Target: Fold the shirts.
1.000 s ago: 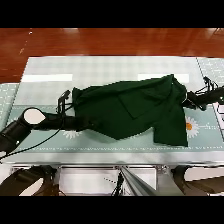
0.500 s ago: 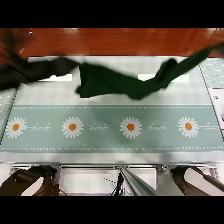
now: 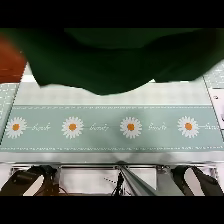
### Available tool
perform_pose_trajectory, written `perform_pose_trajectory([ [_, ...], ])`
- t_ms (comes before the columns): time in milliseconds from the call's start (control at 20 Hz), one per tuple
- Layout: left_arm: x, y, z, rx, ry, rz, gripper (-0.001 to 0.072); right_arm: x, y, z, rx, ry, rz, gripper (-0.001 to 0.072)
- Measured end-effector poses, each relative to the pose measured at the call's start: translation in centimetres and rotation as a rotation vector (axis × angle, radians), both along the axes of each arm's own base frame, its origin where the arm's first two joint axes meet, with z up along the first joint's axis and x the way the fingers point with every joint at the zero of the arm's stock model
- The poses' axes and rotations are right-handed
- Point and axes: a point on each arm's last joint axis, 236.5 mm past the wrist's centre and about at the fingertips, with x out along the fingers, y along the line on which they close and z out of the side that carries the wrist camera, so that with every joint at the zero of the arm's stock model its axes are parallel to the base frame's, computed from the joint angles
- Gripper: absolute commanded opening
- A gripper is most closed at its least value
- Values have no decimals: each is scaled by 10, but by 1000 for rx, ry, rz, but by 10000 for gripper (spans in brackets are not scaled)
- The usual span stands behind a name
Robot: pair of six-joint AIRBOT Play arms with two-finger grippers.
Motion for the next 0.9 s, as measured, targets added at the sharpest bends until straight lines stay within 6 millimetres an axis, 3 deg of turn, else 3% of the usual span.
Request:
perform_pose_trajectory([
  [100,-18,17,-13,20,63,71,16,-35,-9,0,-29,9,-127,26],
  [200,-26,30,-35,42,162,125,16,-58,-20,-16,-35,75,-226,26],
  [450,-36,43,-80,75,355,172,16,-84,-18,-49,-42,205,-277,25],
  [650,-33,51,-119,113,521,212,16,-82,-21,-94,-58,403,-267,25],
  [800,-15,70,-174,185,737,306,15,-63,-24,-144,-64,635,-181,24],
  [900,0,78,-211,238,870,346,16,-39,-28,-181,-69,796,-120,25],
])
